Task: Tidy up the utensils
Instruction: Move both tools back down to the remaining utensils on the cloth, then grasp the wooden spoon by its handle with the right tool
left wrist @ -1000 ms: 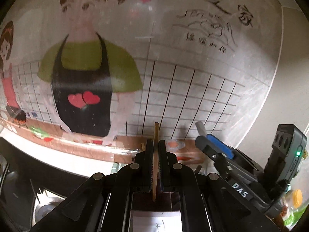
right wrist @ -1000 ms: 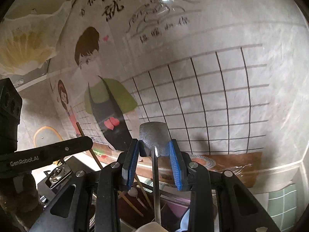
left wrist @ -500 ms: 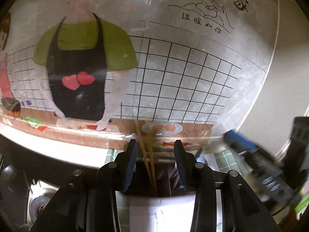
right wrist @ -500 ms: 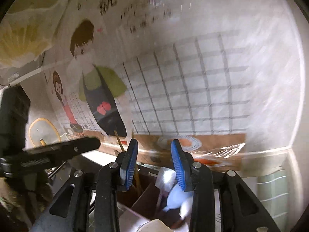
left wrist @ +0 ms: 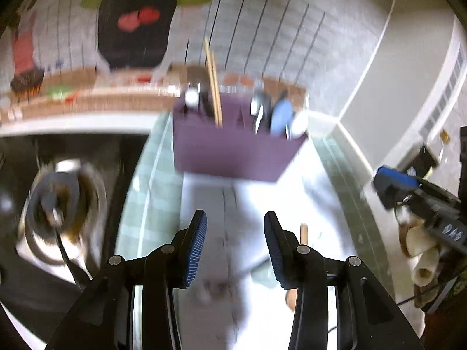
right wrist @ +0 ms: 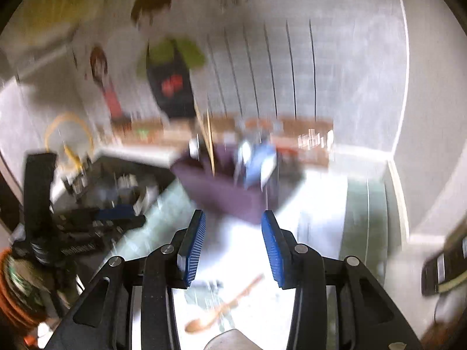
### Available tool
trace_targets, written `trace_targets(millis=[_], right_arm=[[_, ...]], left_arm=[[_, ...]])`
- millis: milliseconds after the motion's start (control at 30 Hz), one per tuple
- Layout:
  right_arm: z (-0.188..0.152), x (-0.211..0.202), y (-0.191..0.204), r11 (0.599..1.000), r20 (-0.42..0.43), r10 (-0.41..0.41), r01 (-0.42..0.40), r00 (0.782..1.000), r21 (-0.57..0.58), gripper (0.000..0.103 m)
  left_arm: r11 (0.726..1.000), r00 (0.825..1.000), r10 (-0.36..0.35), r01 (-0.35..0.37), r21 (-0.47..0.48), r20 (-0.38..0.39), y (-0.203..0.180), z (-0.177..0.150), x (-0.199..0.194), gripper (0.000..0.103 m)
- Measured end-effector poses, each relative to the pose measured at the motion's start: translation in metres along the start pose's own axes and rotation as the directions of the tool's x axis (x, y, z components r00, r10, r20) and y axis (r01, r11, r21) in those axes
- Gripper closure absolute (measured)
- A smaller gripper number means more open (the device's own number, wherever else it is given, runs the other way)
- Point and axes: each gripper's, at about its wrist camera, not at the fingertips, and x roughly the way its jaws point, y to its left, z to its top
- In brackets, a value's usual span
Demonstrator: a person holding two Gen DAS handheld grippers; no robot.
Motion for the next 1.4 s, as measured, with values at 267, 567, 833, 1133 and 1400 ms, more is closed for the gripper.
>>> trace_targets(millis=[267, 567, 833, 1133, 1400], right_arm=[[-0.092, 0.052, -0.014, 0.993, -0.229, -0.026, 0.052, 0.973, 0.107, 0.065], [-0.097, 0.094, -0.007, 0.978, -0.252, -0.086, 0.13, 0.964, 0.166, 0.065], [-0.085, 0.116, 0.022, 0.986, -0.239, -0.155, 0.166, 0.959, 0.026, 0.078], [-0.082, 0.111, -0.002, 0.988, -0.23, -0.144, 0.153, 0.962, 0.019, 0.093], [-0.067, 0.128, -0.006, 0.997, -0.232, -0.078, 0.079, 0.97, -0.007, 0.087]], left_arm=[[0.999, 0.996, 0.047, -0.049, -0.012, -0.08, 0.003, -0.062, 0.008, 0.061], [0.997, 0.993, 0.076, -0.078, -0.026, -0.092, 0.013, -0.086, -0.005, 0.061], [0.994, 0.989, 0.073, -0.083, -0.075, -0.126, 0.023, -0.094, -0.003, 0.061], [0.994, 0.984, 0.021, -0.039, -0.105, -0.174, 0.019, -0.09, 0.013, 0.061], [0.988, 0.977, -0.049, 0.016, -0.156, -0.209, 0.019, -0.083, 0.028, 0.061]])
